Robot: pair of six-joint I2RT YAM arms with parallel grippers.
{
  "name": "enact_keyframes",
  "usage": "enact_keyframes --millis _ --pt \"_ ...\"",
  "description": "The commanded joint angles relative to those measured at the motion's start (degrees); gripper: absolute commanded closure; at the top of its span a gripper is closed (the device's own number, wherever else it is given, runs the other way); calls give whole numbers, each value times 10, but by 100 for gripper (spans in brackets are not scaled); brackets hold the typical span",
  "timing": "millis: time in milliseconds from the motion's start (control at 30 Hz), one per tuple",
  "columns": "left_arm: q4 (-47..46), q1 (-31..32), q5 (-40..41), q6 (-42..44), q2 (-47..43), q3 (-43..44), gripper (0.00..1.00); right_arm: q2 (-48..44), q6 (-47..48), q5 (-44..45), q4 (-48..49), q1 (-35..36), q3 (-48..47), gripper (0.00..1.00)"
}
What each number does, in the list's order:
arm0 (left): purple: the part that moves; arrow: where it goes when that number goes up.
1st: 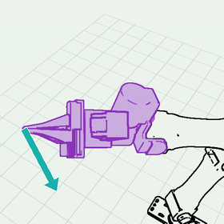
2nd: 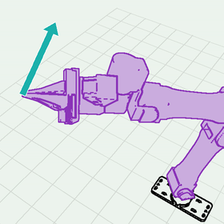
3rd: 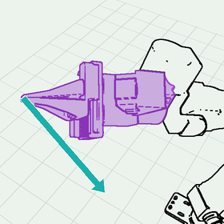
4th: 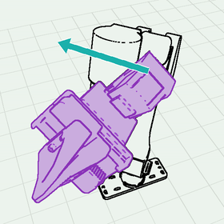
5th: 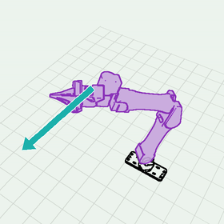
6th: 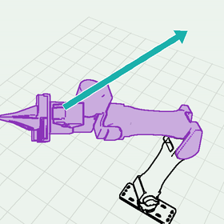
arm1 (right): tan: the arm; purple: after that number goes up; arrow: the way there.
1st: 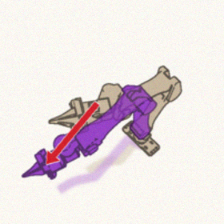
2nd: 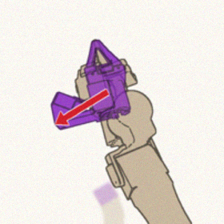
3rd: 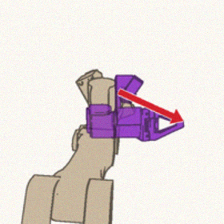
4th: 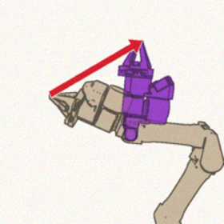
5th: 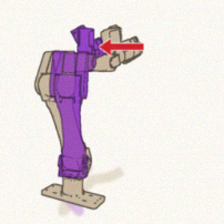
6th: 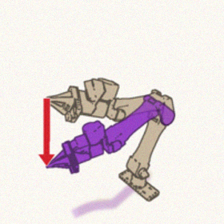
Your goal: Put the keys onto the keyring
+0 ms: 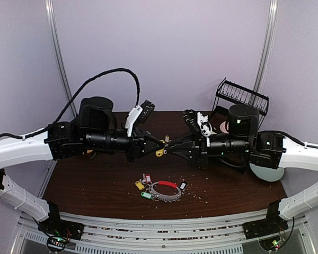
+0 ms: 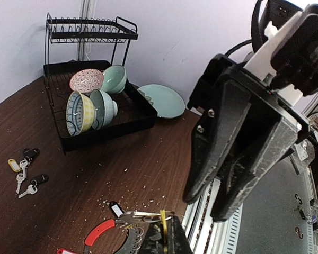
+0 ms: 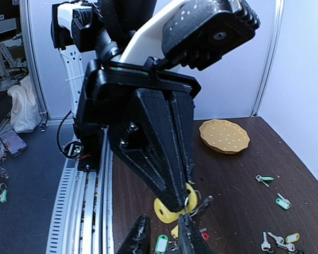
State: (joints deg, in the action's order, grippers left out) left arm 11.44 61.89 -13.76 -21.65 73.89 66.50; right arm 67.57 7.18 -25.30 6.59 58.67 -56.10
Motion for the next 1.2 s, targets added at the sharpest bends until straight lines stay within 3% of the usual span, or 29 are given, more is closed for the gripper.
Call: enact_keyframes --millis 0,300,400,500,600,767,1033,1167 --pt "-33 0 -15 -4 -11 -4 100 19 16 38 17 4 -5 81" --pt "-35 0 -17 1 -14 -7 100 29 5 66 38 4 -7 88" --pt "-35 0 -16 4 -15 -8 100 29 13 54 31 4 -11 90" --pt "-34 0 -12 7 -15 -9 100 26 27 36 19 4 -15 85" --pt "-34 0 -12 8 -13 -10 100 27 25 19 19 4 -20 91" --pt "-34 0 -18 12 -12 -12 100 32 15 -5 16 5 -34 93" --pt "-34 0 -19 18 -12 -19 100 26 16 7 15 4 -30 84" --pt "-33 0 -19 20 -13 -19 100 16 13 12 21 4 -27 86"
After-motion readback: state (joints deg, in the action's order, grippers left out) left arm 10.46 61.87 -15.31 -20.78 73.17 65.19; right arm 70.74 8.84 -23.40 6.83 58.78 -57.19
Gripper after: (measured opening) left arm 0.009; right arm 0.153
